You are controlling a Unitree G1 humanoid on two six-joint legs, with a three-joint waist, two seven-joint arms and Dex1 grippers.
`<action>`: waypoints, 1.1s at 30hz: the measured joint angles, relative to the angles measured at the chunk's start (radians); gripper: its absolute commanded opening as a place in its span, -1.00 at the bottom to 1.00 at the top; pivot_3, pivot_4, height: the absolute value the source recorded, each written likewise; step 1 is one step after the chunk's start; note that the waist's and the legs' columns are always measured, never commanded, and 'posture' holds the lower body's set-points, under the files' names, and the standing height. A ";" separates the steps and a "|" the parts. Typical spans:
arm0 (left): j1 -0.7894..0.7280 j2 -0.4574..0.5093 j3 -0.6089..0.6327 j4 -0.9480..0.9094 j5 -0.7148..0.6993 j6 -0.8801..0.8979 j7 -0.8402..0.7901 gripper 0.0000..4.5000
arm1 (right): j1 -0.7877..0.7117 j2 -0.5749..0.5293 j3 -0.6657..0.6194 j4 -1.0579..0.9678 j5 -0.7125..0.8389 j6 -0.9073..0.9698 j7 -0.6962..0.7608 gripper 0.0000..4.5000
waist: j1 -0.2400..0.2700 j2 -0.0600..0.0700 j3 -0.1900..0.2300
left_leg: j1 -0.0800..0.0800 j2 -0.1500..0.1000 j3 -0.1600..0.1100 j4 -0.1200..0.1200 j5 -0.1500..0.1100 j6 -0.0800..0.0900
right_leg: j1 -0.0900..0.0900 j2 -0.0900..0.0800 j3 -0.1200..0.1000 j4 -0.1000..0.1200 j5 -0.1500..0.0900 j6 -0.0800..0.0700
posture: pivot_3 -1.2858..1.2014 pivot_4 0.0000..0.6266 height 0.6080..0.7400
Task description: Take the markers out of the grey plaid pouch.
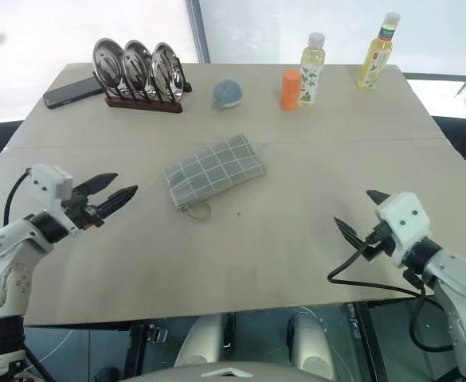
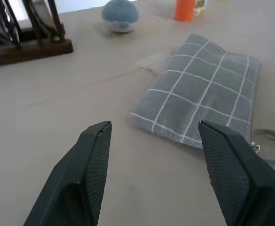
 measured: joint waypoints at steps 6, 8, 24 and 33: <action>-0.106 0.090 -0.080 0.280 0.240 -0.556 -0.120 0.99 | -0.009 -0.068 0.067 -0.068 0.001 -0.010 0.046 1.00 | 0.006 0.000 0.000 | 0.000 0.000 0.001 0.000 -0.002 -0.003 | 0.000 -0.001 0.000 -0.001 0.000 0.000 | 0.03 -0.52 1.00; -0.165 0.113 -0.146 0.404 0.367 -0.804 -0.095 0.99 | -0.009 -0.068 0.103 -0.082 -0.012 -0.021 0.042 1.00 | 0.006 0.000 0.000 | 0.000 0.000 0.001 0.000 -0.002 -0.003 | 0.000 -0.002 0.000 -0.001 0.000 0.000 | 0.03 -0.52 1.00; -0.712 0.049 -0.615 1.078 1.041 -1.431 0.432 0.38 | 0.012 -0.068 0.157 -0.172 0.012 -0.075 0.059 1.00 | 0.031 0.000 -0.002 | 0.000 0.000 0.000 0.006 0.001 0.002 | 0.003 0.000 -0.001 0.004 -0.002 0.004 | 0.03 -0.52 1.00; -0.827 -0.009 -0.762 1.188 1.196 -1.429 0.713 -0.96 | -0.004 -0.057 0.219 -0.206 -0.090 -0.041 -0.046 1.00 | 0.042 0.004 -0.008 | 0.000 -0.001 0.000 0.013 -0.002 -0.002 | 0.003 -0.002 0.000 0.013 -0.002 0.005 | 0.03 -0.52 1.00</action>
